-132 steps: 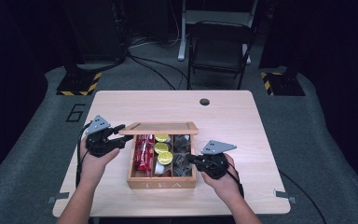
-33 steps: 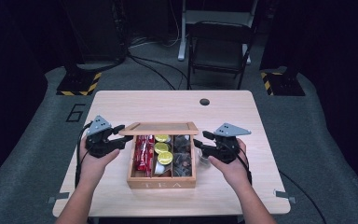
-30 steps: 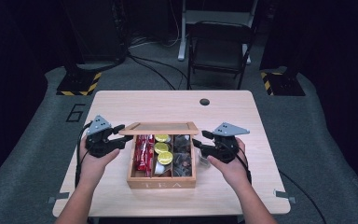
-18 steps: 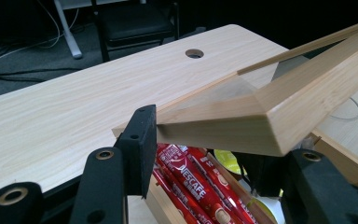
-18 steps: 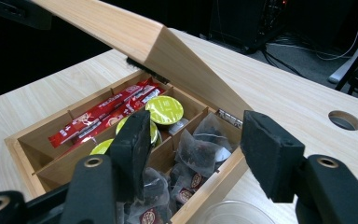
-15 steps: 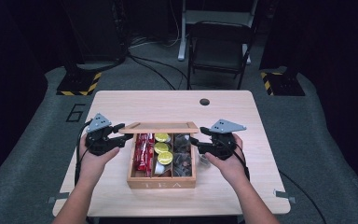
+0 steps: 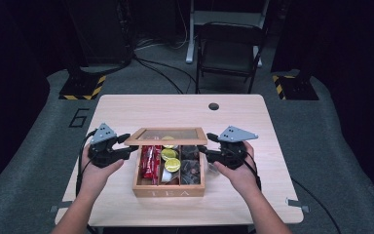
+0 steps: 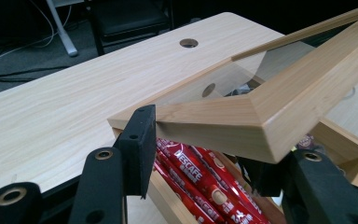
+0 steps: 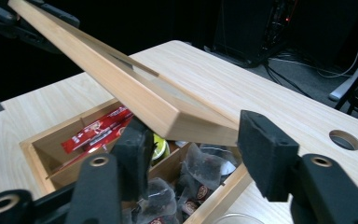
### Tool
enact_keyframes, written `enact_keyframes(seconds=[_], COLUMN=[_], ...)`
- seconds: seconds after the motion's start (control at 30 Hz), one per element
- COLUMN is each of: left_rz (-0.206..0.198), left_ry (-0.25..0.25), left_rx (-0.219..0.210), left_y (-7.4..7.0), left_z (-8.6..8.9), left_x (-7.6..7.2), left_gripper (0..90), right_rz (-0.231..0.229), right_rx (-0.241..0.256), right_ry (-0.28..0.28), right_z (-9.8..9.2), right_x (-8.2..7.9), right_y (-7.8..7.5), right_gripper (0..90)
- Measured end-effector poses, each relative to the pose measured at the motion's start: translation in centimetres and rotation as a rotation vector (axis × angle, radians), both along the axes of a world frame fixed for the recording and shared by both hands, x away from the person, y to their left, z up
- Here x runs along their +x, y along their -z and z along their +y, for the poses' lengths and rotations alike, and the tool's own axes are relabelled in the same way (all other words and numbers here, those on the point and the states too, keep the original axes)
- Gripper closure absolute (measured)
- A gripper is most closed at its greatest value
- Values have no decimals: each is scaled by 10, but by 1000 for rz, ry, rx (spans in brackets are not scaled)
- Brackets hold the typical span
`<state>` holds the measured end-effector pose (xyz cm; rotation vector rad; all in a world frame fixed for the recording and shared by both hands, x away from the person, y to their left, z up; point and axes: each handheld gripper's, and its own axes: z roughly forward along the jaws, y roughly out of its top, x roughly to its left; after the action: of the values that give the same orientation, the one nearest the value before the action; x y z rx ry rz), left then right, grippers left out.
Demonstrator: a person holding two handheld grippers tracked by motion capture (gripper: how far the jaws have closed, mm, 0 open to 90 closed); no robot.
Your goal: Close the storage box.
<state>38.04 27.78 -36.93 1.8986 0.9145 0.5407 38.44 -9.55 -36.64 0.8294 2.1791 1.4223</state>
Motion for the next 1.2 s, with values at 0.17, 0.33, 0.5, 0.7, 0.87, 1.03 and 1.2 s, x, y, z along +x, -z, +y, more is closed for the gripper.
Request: enact_keyframes(seconds=[0.17, 0.33, 0.5, 0.7, 0.87, 1.03, 1.2], left_rz=[-1, -4, 5, 13, 10, 36, 34], left_ry=[6, 11, 16, 22, 21, 22, 30], left_rx=[-6, 2, 21, 35, 43, 39, 42], left_y=[1, 6, 11, 18, 25, 34, 40], left_z=[1, 1, 1, 0, 0, 0, 0], left_x=[-3, -8, -13, -18, -23, -28, -32], left_gripper=[499, 494, 488, 475, 463, 462, 463], right_rz=[-14, 5, 25, 37, 41, 43, 47], right_rx=[-16, -13, -5, -4, -15, -37, -45], right_ry=[1, -2, -11, -9, -17, -20, -15], right_z=[3, 2, 0, -1, -2, -2, -2], right_x=[-4, -6, -9, -16, -21, -27, -32], right_y=[0, 3, 9, 18, 24, 31, 38], right_gripper=[481, 482, 482, 481, 481, 479, 479])
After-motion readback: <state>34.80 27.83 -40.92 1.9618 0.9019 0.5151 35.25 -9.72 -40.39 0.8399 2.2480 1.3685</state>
